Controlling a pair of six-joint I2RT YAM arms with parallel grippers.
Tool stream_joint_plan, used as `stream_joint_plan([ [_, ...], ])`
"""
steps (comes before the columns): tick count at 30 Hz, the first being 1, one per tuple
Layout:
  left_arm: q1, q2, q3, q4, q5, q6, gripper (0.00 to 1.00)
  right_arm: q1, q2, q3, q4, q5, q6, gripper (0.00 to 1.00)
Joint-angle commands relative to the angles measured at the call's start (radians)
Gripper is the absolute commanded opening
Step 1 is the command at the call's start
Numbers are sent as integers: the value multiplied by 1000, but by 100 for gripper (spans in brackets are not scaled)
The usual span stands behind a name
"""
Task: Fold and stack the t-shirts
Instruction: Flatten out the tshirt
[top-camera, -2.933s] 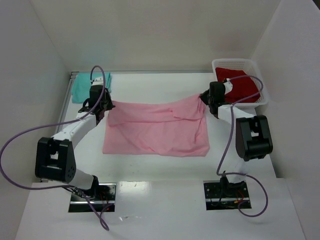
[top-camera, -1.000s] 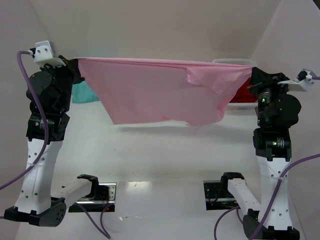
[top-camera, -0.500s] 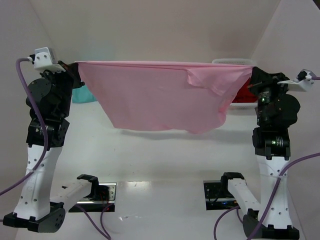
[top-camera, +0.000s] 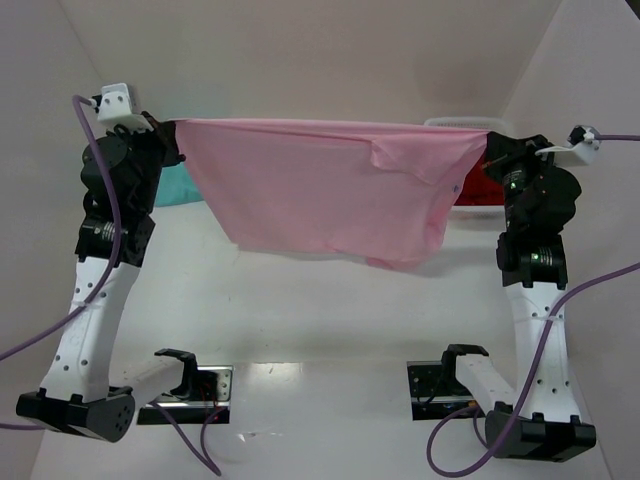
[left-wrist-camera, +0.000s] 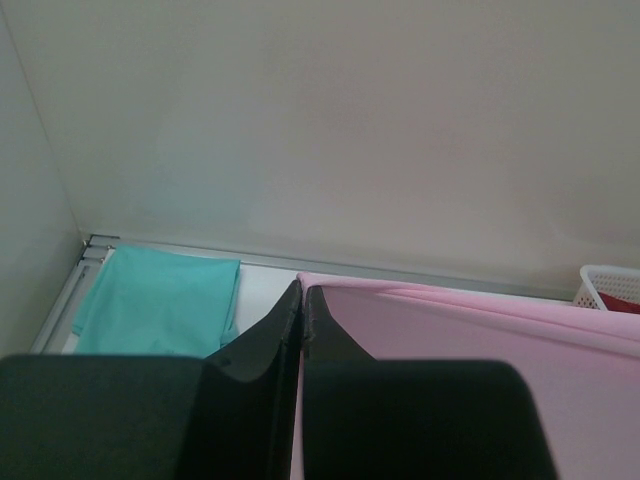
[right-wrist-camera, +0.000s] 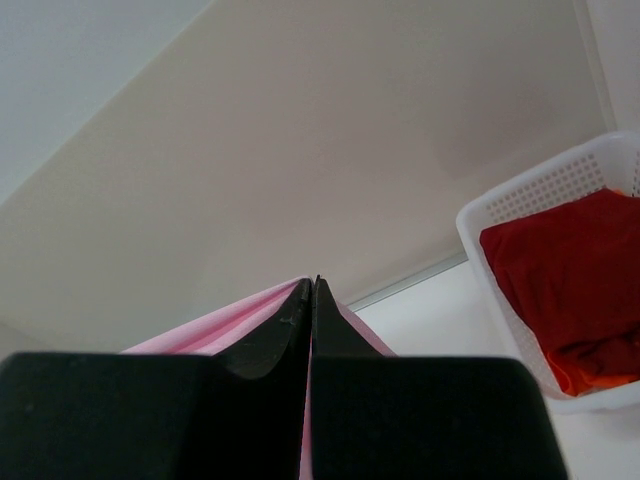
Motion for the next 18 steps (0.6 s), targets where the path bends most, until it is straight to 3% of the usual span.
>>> stream_joint_plan([
  [1, 22, -8, -4, 71, -34, -18, 0, -23, -2, -3, 74, 31, -26, 0],
  [18, 22, -403, 65, -208, -57, -18, 0, -23, -307, 118, -197, -95, -35, 0],
])
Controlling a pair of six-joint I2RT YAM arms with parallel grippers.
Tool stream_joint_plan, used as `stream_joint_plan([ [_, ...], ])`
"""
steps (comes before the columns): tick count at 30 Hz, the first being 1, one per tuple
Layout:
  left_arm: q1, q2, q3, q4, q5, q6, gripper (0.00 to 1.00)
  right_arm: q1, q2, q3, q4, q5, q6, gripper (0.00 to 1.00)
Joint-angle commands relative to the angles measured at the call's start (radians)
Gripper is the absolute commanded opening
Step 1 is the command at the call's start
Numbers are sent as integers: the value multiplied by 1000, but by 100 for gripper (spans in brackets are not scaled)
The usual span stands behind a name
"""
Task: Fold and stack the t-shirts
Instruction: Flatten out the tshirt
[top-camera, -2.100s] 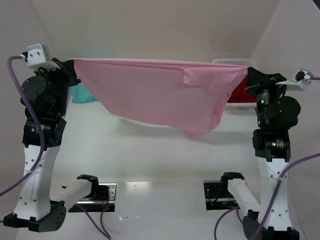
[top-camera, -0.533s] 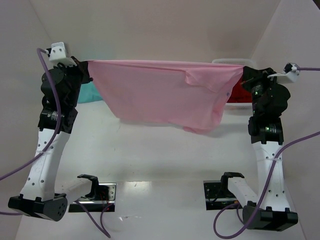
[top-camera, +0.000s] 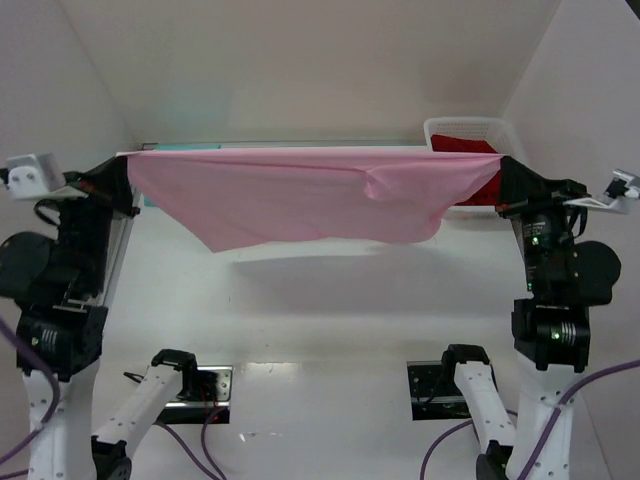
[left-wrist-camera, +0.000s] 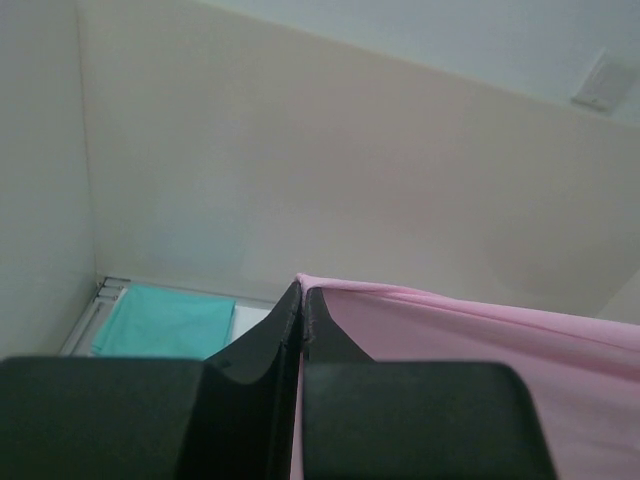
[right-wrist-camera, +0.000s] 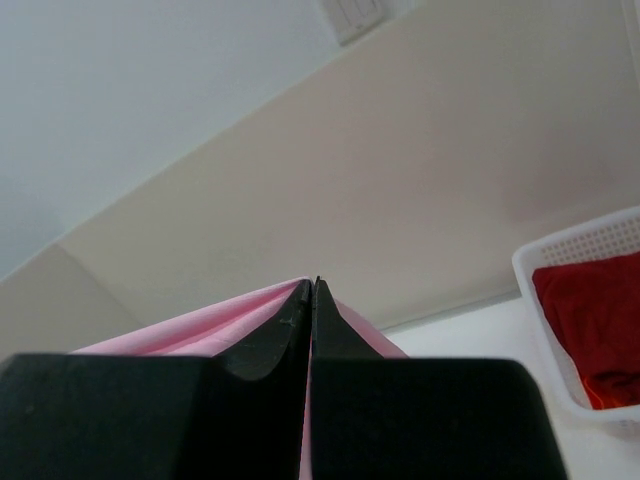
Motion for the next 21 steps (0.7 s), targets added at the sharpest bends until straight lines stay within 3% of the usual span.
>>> stream_joint_plan([
  [1, 17, -77, 69, -67, -54, 4, 0, -19, -43, 109, -89, 8, -24, 0],
  [5, 17, -111, 80, -76, -74, 4, 0, -19, -64, 140, -119, 29, -35, 0],
  [10, 17, 23, 68, -44, -74, 4, 0, -19, 51, 149, -96, 29, -35, 0],
  [17, 17, 226, -145, 105, -61, -54, 0, -19, 222, -161, 84, 80, 24, 0],
  [21, 17, 259, -304, 198, -71, -77, 0, -8, 290, -309, 205, 71, 54, 0],
])
